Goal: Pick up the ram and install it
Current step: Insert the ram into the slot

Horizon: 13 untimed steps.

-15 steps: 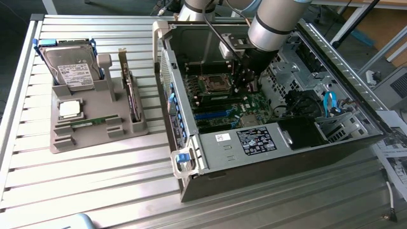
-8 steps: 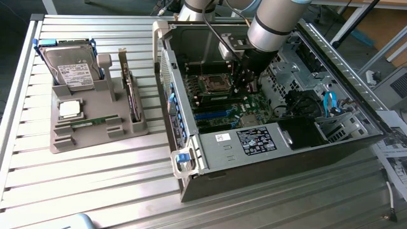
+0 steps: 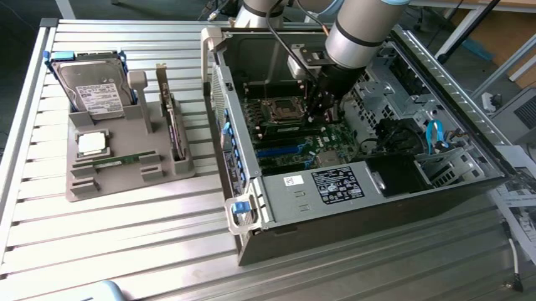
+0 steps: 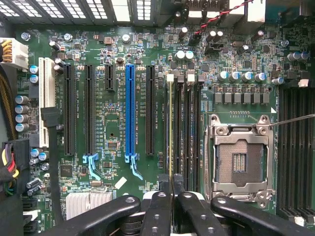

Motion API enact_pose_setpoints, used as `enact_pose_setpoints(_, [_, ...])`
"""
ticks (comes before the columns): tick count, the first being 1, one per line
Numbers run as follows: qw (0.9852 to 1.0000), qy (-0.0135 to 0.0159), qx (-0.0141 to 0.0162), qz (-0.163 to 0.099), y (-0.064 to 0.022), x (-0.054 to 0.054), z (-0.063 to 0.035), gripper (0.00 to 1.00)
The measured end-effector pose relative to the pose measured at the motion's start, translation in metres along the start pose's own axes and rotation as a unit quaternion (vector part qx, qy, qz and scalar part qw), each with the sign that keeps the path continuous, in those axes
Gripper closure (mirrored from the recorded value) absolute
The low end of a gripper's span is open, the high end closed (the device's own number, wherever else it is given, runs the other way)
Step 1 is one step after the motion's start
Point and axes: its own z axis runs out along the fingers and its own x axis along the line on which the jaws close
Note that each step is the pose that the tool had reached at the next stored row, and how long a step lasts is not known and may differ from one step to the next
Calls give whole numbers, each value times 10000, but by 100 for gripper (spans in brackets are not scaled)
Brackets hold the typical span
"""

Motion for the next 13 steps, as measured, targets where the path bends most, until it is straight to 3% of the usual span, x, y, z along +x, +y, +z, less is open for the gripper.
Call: enact_pose_setpoints(13, [10000, 1, 0, 20, 0, -4, 12, 88])
